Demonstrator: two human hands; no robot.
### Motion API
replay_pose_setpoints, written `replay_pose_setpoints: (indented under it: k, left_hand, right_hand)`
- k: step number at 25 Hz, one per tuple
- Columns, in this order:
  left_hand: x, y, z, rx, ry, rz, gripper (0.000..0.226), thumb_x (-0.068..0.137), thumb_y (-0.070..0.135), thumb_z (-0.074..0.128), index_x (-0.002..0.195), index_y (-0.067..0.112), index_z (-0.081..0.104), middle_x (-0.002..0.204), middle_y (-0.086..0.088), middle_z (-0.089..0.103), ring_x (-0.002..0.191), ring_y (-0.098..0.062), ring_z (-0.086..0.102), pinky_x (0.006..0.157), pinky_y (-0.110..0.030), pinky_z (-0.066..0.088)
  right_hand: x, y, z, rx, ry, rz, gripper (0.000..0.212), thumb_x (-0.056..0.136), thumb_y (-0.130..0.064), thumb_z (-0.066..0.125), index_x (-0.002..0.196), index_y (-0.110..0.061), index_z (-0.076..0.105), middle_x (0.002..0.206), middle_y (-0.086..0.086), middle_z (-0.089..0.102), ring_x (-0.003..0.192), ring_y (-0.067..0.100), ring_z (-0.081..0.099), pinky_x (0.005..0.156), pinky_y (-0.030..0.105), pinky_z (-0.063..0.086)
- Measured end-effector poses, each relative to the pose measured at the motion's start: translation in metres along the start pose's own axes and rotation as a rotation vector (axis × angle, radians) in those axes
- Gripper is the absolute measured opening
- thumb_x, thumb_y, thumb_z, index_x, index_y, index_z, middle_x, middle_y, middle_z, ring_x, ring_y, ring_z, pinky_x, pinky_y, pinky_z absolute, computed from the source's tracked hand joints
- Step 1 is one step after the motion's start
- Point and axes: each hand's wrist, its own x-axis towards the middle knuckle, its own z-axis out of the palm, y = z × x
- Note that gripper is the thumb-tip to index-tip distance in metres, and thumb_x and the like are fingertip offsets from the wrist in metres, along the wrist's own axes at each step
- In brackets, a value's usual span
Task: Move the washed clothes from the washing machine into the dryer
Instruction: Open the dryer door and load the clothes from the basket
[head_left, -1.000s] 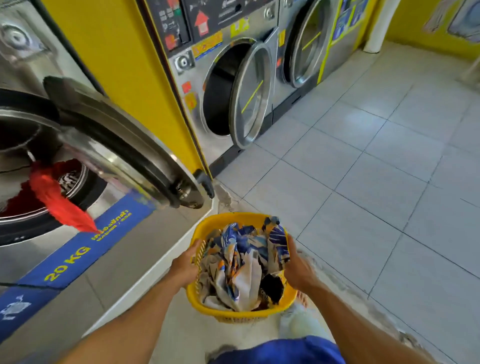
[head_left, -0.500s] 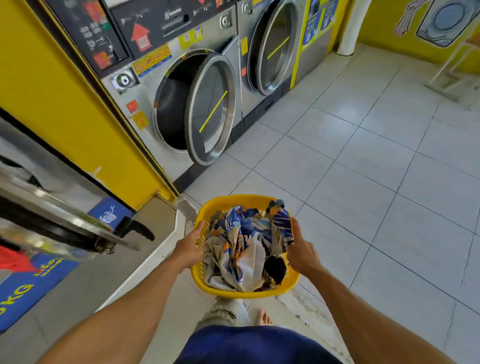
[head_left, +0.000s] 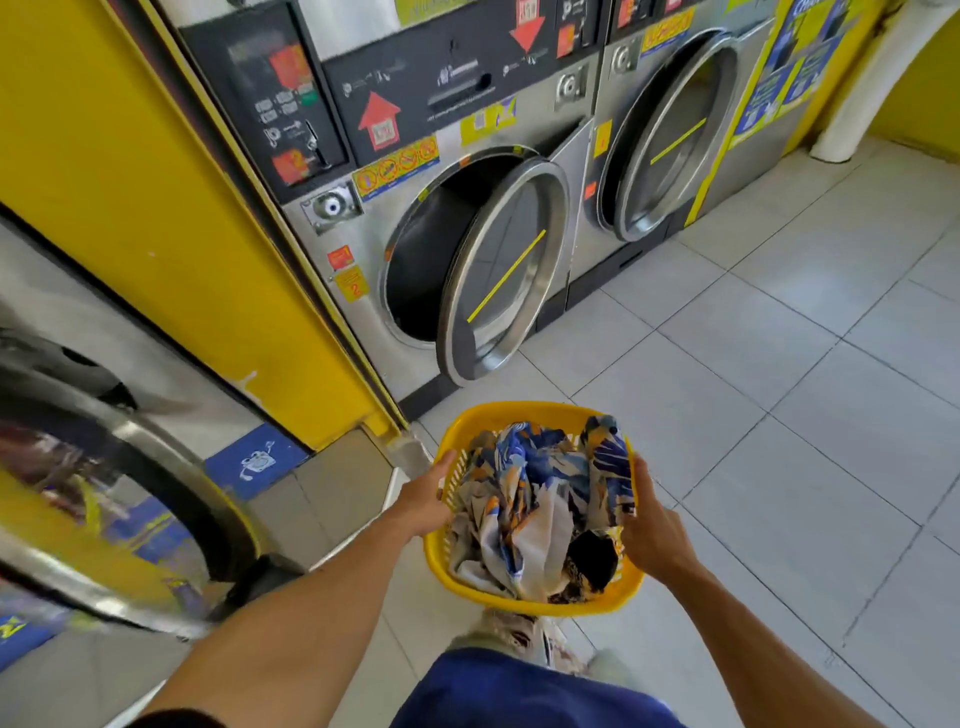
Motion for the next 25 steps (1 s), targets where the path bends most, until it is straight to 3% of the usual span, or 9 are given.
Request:
replay_pose_setpoints:
  k: [3,6,8,14,17,20,23,25]
  left_hand:
    - [0.022,0.020,-0.017,-0.022,0.028,-0.038,0.086,0.088,-0.005,0.041,0.151,0.047,0.013,0.148,-0.012,0.043,0.077,-0.018,0.059,0.052,-0.023,0.048]
    - [0.035,0.021,-0.024,-0.131,0.103,-0.094,0.076,0.093,-0.001,0.040,0.150,0.044,0.020,0.152,-0.010,0.040,0.113,-0.028,0.057,0.083,-0.032,0.052]
    - [0.045,0.016,-0.025,-0.168,0.193,-0.162,0.072,0.094,0.002,0.040,0.150,0.042,0.022,0.154,-0.007,0.038,0.128,-0.030,0.049,0.093,-0.036,0.051]
    - [0.066,-0.003,0.000,-0.489,0.400,-0.412,0.078,0.087,-0.003,0.046,0.150,0.039,0.028,0.148,-0.008,0.046,0.108,-0.026,0.060,0.072,-0.028,0.054]
    - [0.082,-0.008,0.029,-0.663,0.535,-0.531,0.074,0.083,0.007,0.054,0.145,0.043,0.033,0.140,-0.013,0.054,0.111,-0.032,0.061,0.081,-0.032,0.054]
    - [0.089,-0.003,0.088,-0.896,0.604,-0.659,0.081,0.072,0.019,0.056,0.137,0.060,0.031,0.133,-0.014,0.059,0.106,-0.036,0.063,0.087,-0.045,0.056]
    - [0.071,0.041,0.096,-1.021,0.688,-0.747,0.071,0.091,0.019,0.053,0.147,0.049,0.022,0.139,-0.012,0.053,0.108,-0.031,0.060,0.080,-0.032,0.048]
    - [0.066,0.047,0.101,-1.095,0.716,-0.796,0.071,0.093,0.017,0.053,0.149,0.045,0.020,0.145,-0.012,0.047,0.114,-0.031,0.057,0.082,-0.034,0.050]
  right_hand:
    - [0.043,-0.011,-0.016,0.008,-0.019,-0.021,0.086,0.095,-0.011,0.046,0.153,-0.038,-0.012,0.104,0.016,0.066,0.077,0.029,0.064,0.068,0.043,0.058]
    - [0.078,-0.035,-0.027,-0.040,-0.124,-0.073,0.084,0.095,-0.007,0.043,0.153,-0.035,-0.010,0.086,0.010,0.062,0.068,0.026,0.064,0.060,0.036,0.053]
    - [0.116,-0.055,-0.034,-0.087,-0.192,-0.139,0.085,0.095,-0.008,0.044,0.153,-0.034,-0.012,0.082,0.008,0.062,0.068,0.026,0.065,0.060,0.037,0.055]
    - [0.224,-0.125,-0.028,-0.318,-0.350,-0.482,0.092,0.092,-0.011,0.050,0.153,-0.031,-0.016,0.096,0.016,0.066,0.073,0.028,0.061,0.063,0.032,0.046]
    - [0.267,-0.156,-0.024,-0.488,-0.341,-0.671,0.090,0.093,-0.015,0.051,0.155,-0.027,-0.014,0.104,0.022,0.069,0.088,0.038,0.067,0.069,0.038,0.049]
    - [0.285,-0.185,-0.034,-0.542,-0.422,-0.907,0.091,0.093,-0.012,0.053,0.155,-0.029,-0.010,0.095,0.021,0.067,0.084,0.036,0.067,0.065,0.035,0.046]
    - [0.298,-0.208,-0.030,-0.558,-0.562,-0.991,0.095,0.091,-0.008,0.057,0.155,-0.031,-0.010,0.066,0.005,0.050,0.064,0.023,0.057,0.057,0.031,0.045]
    - [0.304,-0.210,-0.014,-0.594,-0.617,-1.067,0.094,0.093,-0.010,0.058,0.156,-0.029,-0.010,0.061,0.001,0.044,0.058,0.017,0.054,0.057,0.031,0.052]
